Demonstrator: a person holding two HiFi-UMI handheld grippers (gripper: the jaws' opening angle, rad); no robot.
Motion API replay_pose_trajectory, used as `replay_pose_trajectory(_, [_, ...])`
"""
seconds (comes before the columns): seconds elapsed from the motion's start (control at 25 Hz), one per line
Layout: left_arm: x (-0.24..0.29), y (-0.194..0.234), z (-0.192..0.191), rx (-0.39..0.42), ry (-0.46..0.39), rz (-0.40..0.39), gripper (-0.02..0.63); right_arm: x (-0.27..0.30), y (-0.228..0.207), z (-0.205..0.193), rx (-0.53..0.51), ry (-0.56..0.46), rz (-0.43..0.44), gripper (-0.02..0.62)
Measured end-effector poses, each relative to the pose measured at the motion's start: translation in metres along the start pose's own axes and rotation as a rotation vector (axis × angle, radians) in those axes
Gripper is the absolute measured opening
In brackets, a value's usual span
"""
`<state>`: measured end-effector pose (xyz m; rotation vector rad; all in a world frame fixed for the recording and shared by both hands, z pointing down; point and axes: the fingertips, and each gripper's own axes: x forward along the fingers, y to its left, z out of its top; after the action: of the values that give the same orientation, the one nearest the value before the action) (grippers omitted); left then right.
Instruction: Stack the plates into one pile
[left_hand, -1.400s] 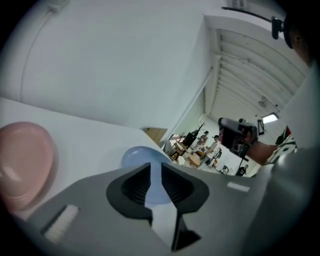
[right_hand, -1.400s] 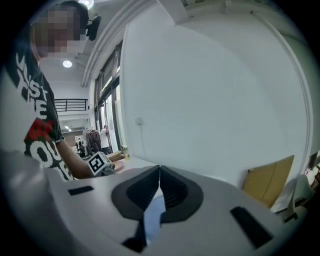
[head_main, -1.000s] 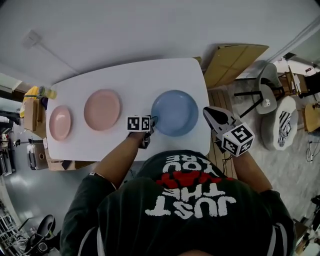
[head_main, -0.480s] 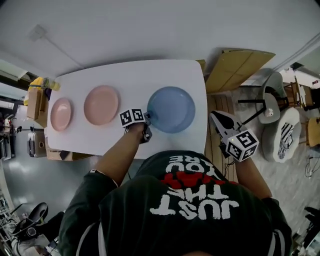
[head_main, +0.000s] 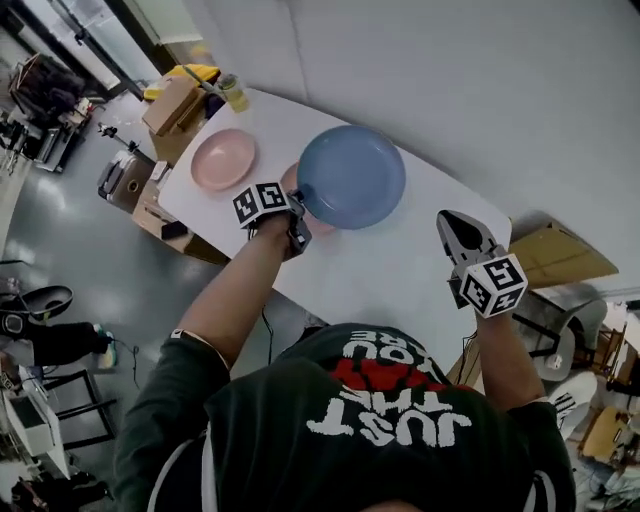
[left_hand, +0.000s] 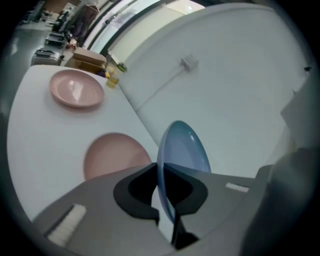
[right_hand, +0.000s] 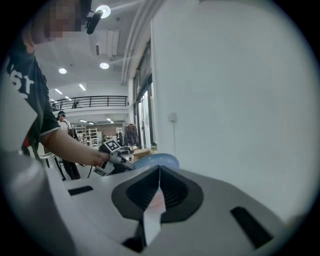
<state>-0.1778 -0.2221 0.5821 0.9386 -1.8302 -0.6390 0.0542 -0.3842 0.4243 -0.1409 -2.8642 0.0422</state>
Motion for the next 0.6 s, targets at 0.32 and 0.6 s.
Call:
replay_pose_trajectory(0.32, [-0.117, 0.212, 0.193, -0.196, -0.269, 0.204, 0.023, 0.246, 0.122, 0.090, -0.131, -0.042, 0.252, 0.006])
replay_pose_trajectory(0.6, [-0.113, 0.346, 0.242, -0.279, -0.270, 0.342, 0.029, 0.366, 0.195, 0.082, -0.176, 0.025, 0.378, 0.006])
